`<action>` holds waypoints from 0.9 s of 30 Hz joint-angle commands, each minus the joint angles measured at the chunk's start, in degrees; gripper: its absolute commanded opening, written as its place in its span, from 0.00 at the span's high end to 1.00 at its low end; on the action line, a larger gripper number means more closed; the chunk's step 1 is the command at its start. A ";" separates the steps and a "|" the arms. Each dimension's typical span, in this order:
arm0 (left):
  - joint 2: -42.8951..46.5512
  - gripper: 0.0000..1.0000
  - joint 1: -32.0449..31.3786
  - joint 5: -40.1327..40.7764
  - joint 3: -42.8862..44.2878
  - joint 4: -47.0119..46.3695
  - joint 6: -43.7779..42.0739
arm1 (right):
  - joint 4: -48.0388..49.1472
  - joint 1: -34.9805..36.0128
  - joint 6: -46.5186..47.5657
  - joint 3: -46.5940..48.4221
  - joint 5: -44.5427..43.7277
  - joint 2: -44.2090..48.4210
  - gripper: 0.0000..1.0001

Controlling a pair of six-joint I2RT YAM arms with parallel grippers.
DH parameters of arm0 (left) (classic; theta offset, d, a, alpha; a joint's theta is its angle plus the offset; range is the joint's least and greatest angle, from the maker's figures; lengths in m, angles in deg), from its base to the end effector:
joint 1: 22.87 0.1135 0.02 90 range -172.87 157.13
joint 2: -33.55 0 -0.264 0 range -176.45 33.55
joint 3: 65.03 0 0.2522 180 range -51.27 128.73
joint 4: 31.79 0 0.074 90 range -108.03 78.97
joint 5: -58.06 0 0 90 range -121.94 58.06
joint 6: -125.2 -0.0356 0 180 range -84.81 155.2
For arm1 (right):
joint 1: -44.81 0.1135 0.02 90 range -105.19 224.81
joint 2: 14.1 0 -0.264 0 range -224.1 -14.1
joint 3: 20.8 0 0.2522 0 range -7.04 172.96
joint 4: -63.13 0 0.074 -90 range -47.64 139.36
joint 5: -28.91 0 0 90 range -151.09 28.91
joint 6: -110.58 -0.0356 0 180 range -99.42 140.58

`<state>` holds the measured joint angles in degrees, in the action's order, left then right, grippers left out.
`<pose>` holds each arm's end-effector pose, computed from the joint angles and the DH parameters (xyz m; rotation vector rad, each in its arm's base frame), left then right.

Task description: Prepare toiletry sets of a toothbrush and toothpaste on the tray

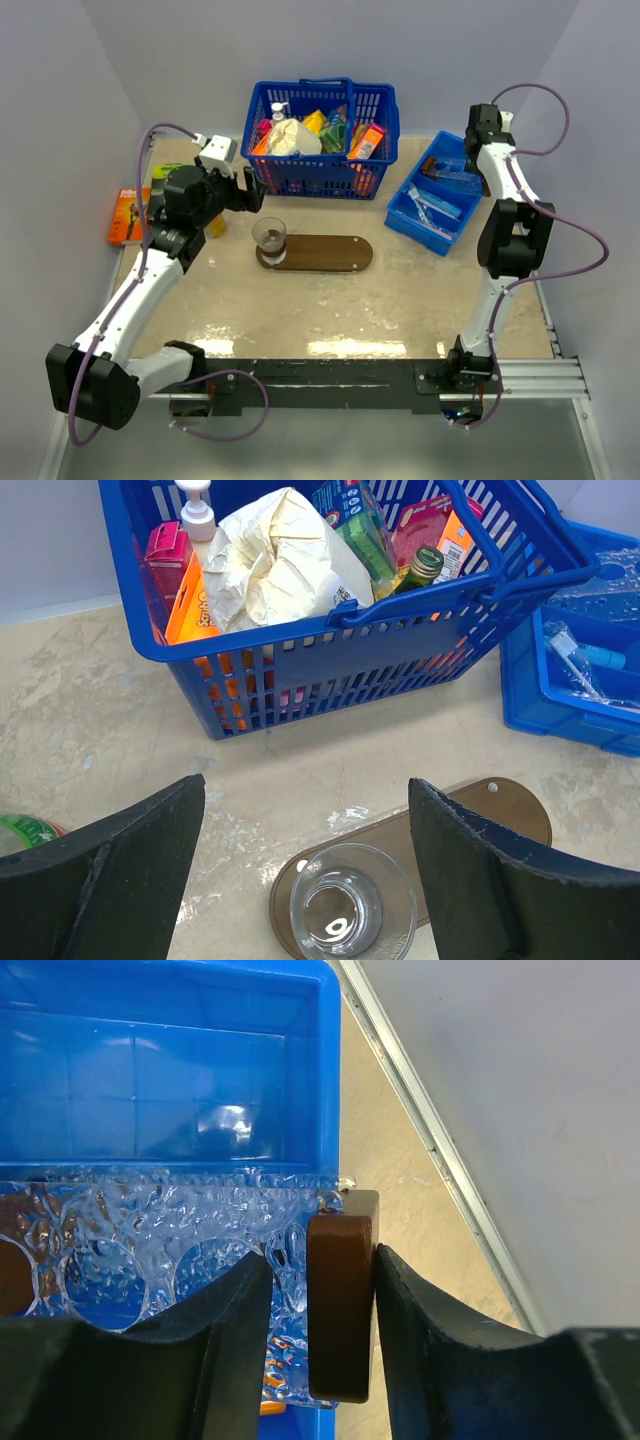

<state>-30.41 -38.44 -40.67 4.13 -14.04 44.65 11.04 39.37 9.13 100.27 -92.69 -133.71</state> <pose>0.2508 -0.0755 0.3498 0.2068 1.7978 -0.4483 0.4649 -0.0630 0.2688 0.5833 2.3007 -0.6230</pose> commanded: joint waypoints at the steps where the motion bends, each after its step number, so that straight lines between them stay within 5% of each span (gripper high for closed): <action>1: 0.24 0.13 -0.25 0.12 -0.38 -2.49 -0.31 | -2.10 -0.37 -0.34 2.29 0.57 -0.36 0.71; 11: 0.24 0.13 -0.34 0.21 -0.38 -2.41 -0.40 | -3.60 -0.28 -0.69 5.89 1.97 0.08 0.99; 27: 0.33 0.13 -0.34 0.21 -0.38 -2.41 -0.40 | -4.74 -0.46 0.54 7.92 -1.01 4.30 1.00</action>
<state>-30.41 -38.44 -40.67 4.13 -14.06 44.63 6.21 39.13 9.18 103.96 -91.59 -133.87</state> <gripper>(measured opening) 0.863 0.436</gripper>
